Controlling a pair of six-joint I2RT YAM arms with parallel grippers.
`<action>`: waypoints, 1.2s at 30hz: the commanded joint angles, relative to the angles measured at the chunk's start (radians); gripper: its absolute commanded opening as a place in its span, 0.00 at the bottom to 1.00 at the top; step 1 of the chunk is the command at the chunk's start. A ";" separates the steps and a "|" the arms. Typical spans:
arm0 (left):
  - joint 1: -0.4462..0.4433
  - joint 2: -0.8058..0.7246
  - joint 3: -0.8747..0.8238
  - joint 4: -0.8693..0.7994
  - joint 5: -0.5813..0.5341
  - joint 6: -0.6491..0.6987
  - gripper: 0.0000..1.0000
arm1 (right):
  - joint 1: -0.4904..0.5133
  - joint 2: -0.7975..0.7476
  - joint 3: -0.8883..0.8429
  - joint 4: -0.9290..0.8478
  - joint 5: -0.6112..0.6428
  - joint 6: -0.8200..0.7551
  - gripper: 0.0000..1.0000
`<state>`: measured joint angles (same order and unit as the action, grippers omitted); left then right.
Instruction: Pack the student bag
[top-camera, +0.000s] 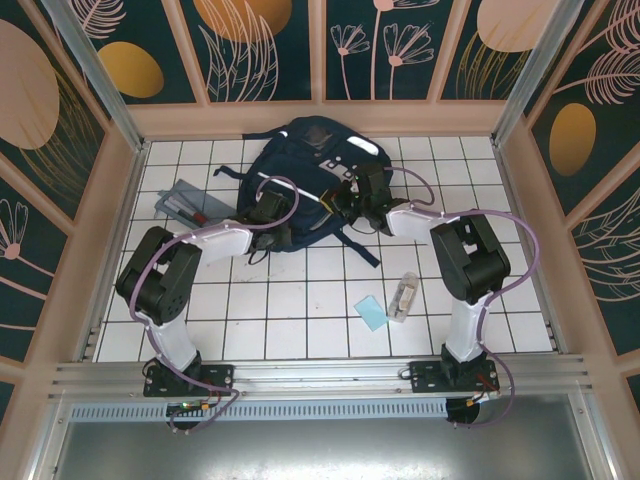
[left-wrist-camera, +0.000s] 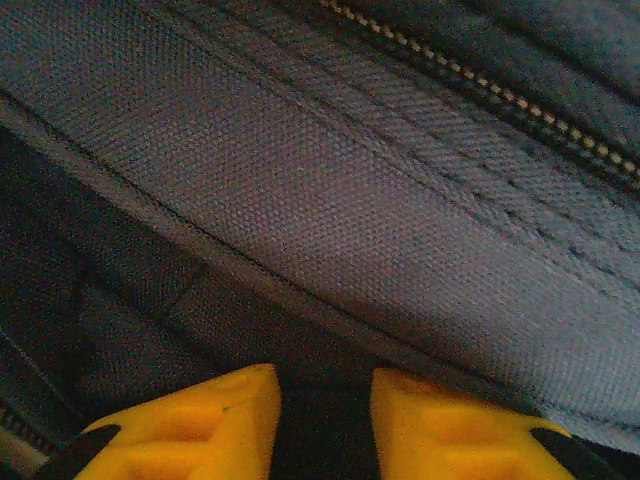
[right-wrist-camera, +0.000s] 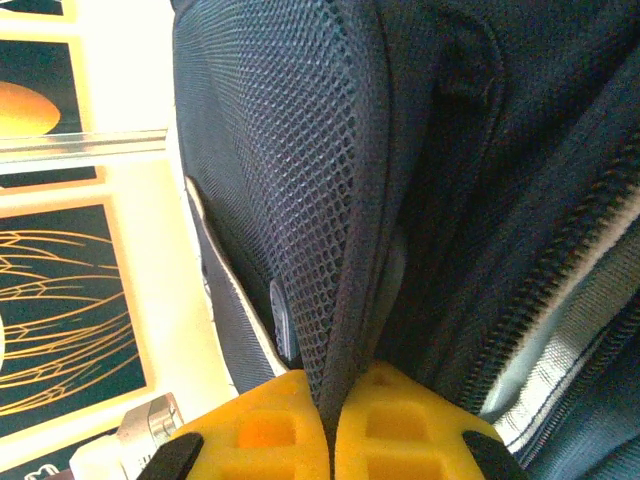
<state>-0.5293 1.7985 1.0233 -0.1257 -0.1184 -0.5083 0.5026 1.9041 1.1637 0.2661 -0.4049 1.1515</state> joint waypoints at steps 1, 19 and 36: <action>0.005 -0.047 0.030 -0.149 0.036 -0.005 0.40 | -0.014 -0.041 0.028 0.255 -0.009 0.030 0.00; -0.106 -0.195 0.143 -0.169 0.039 -0.095 0.64 | -0.008 0.006 0.034 0.288 -0.009 0.064 0.00; -0.183 0.004 0.252 -0.262 -0.246 0.026 0.55 | -0.010 0.020 0.036 0.309 -0.029 0.092 0.00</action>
<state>-0.7071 1.7908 1.2640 -0.3542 -0.3050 -0.5137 0.5011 1.9217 1.1637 0.3714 -0.4545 1.2415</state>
